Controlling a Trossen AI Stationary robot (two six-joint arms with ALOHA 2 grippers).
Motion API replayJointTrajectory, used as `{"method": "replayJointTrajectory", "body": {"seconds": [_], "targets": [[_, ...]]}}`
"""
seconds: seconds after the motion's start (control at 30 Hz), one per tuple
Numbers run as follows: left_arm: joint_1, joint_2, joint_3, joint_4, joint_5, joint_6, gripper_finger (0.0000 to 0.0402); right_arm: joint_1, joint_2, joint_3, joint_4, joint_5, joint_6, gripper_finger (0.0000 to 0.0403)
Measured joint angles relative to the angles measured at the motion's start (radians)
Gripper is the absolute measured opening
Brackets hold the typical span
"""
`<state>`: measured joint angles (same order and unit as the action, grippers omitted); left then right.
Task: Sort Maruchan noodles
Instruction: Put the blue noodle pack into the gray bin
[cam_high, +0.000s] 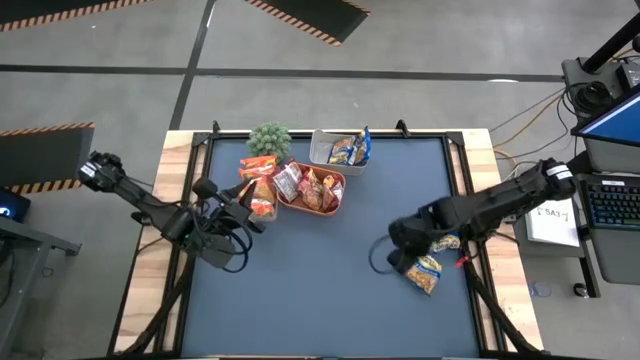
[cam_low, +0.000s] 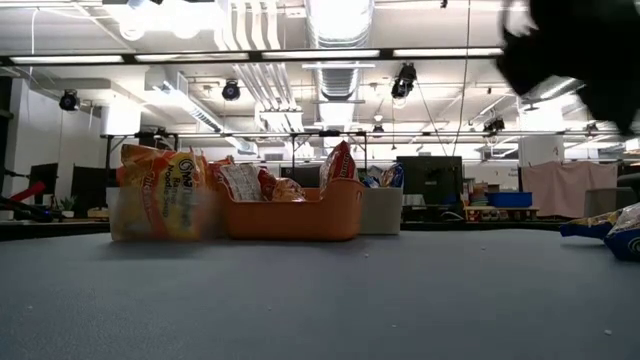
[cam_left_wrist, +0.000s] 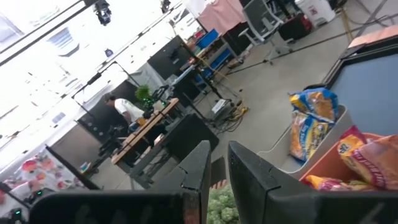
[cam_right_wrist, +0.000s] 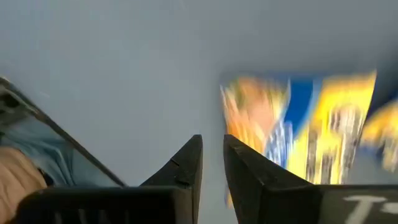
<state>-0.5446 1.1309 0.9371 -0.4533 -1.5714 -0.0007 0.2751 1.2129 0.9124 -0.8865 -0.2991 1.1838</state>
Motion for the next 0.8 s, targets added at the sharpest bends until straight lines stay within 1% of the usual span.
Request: {"method": "replayJointTrajectory", "body": {"seconds": [0.1,0.23,0.37,0.47,0.53,0.6,0.67,0.73,0.8], "targets": [[0.019,0.000,0.000,0.000,0.000,0.013,0.0039,0.074,0.005,-0.064,-0.002,-0.057,0.120,0.0045],[0.042,0.000,0.000,0.000,0.000,0.027,0.0039,0.157,0.020,-0.114,-0.022,-0.127,0.215,0.0038],[0.067,-0.001,-0.001,0.000,0.000,0.040,0.0039,0.199,0.030,-0.117,-0.093,-0.126,0.283,0.0034],[0.084,-0.001,0.000,0.000,0.000,0.041,0.0039,0.205,0.034,-0.120,-0.107,-0.090,0.293,0.0033],[0.094,-0.001,0.000,0.000,0.000,0.041,0.0039,0.205,0.034,-0.124,-0.094,-0.006,0.293,0.0033],[0.103,-0.001,0.000,0.000,0.000,0.041,0.0039,0.198,0.034,-0.125,-0.038,0.119,0.290,0.0033],[0.111,-0.001,0.000,0.000,0.000,0.041,0.0039,0.187,0.032,-0.125,0.093,0.268,0.262,0.0033],[0.117,-0.001,0.000,0.000,0.001,0.041,0.0039,0.173,0.022,-0.125,0.264,0.402,0.209,0.0033],[0.119,-0.001,-0.001,0.000,0.001,0.041,0.0039,0.151,0.011,-0.120,0.418,0.493,0.141,0.0033]]}}
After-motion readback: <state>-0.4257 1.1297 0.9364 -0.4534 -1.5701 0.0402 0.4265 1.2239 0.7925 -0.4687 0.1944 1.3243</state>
